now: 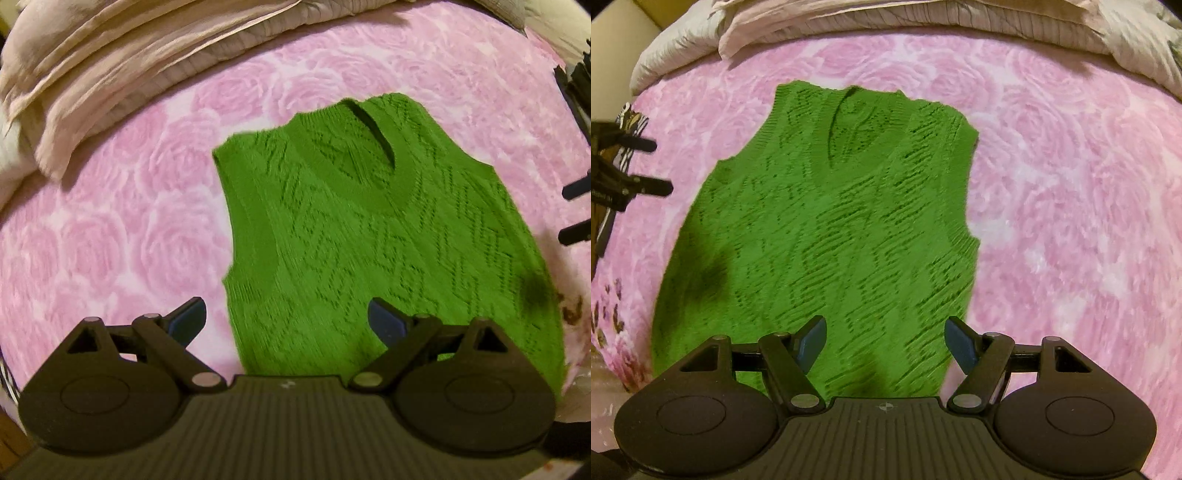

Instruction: Fold clothes

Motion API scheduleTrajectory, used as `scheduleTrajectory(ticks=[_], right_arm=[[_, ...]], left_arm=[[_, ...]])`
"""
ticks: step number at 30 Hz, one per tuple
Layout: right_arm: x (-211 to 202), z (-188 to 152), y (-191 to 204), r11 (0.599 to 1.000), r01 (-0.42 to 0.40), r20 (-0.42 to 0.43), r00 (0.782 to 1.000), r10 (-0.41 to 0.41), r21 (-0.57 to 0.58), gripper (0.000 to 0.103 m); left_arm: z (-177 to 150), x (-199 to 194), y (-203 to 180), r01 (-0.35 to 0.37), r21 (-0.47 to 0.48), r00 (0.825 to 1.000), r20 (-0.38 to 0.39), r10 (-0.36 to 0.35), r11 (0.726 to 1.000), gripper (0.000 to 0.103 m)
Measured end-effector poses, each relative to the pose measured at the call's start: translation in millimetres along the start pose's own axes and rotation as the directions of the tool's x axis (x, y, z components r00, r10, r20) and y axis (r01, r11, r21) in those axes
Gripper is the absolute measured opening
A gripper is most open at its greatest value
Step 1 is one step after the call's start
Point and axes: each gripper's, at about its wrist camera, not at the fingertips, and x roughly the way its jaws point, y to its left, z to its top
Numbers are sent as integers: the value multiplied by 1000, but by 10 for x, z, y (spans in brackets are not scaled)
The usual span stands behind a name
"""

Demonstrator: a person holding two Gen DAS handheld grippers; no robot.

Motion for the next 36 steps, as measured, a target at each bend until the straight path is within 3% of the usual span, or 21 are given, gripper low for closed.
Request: scheduleTrajectory(ticks=[6,12,17,22,24,28,31,32,33,36], right_arm=[[188,491,-387,994,-11,88,996,20,-107,68],[564,1128,-699,969,-6,163,985,48,-247,68],[887,1608,-835,948,-38,192,976,103,-317,67],[1237,1815,-748,919,-78,144,979,144,-387,65],[1385,1850,-741,906,-88,97,985,140,-413,58],[1576,1829,-778,895,-93,54,990,129,-435,53],[1580,1862,-851,907,-126,38,987,155,-403,47],[1560,1875,-860,911,-137,30,986,161,-388,34],[1537,1887,-872,917,-140,27,986,162,-372,26],[1417,1890,-879,929,-151,24,985,169,-339,8]], left_arm=[[516,339,188,-7,112,997,81,-3,994,91],[1058,880,368,12,260,989,140,-50,966,85],[1327,1284,461,82,316,988,101,-120,945,67],[1395,1603,521,124,359,987,52,-153,925,64],[1390,1720,556,138,371,987,30,-160,918,63],[1372,1835,622,180,355,980,13,-198,917,57],[1373,1795,616,200,365,976,12,-220,909,34],[1373,1766,603,203,370,975,11,-222,906,19],[1373,1734,588,201,377,975,14,-222,904,13],[1345,1590,531,167,401,979,40,-199,901,9]])
